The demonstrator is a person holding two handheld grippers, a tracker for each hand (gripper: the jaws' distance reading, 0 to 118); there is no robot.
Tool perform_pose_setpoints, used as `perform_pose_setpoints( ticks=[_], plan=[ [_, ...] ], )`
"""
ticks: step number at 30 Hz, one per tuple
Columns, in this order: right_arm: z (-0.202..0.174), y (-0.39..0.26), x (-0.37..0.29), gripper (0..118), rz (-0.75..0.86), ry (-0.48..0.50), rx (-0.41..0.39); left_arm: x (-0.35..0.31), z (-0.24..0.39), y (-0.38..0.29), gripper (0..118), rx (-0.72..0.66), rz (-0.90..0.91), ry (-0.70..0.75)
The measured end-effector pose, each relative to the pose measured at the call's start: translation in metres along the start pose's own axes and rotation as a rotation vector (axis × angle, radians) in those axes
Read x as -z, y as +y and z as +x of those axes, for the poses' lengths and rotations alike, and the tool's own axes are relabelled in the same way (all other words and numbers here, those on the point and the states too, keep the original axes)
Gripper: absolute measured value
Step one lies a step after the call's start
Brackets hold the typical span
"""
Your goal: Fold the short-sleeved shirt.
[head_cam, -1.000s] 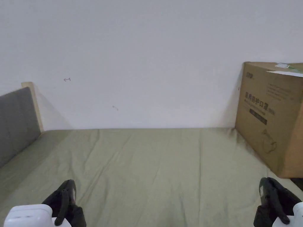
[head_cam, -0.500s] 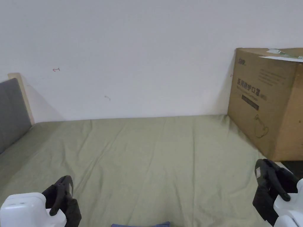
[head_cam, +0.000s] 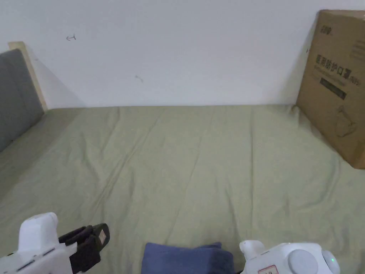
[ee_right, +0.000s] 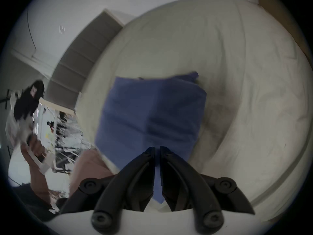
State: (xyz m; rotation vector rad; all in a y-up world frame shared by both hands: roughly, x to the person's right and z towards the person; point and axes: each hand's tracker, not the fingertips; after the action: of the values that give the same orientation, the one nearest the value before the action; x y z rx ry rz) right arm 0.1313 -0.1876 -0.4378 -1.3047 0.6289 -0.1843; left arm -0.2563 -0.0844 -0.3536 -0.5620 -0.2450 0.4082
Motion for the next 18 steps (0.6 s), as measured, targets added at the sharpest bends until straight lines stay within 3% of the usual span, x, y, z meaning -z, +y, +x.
perform_pose_setpoints(
  ticks=[3, 6, 9, 10, 13, 18],
  plan=[
    [0.021, -0.005, 0.004, 7, 0.006, 0.029, 0.059, 0.039, -0.047, -0.006, 9, -0.221, -0.161, -0.214],
    [0.032, -0.006, 0.003, 7, 0.022, 0.100, 0.112, 0.073, -0.081, -0.014, 19, -0.287, -0.311, -0.364],
    [0.033, -0.009, 0.005, 7, 0.023, 0.106, 0.112, 0.112, -0.105, -0.028, 106, -0.379, -0.486, -0.444],
    [0.033, -0.009, 0.006, 7, 0.022, 0.107, 0.111, 0.119, -0.101, -0.038, 118, -0.407, -0.517, -0.460],
    [0.033, -0.010, 0.007, 7, 0.023, 0.114, 0.121, 0.156, -0.106, -0.057, 118, -0.478, -0.561, -0.526],
    [0.040, -0.012, 0.009, 7, 0.022, 0.157, 0.187, 0.197, -0.090, -0.090, 118, -0.471, -0.674, -0.738]
  ],
)
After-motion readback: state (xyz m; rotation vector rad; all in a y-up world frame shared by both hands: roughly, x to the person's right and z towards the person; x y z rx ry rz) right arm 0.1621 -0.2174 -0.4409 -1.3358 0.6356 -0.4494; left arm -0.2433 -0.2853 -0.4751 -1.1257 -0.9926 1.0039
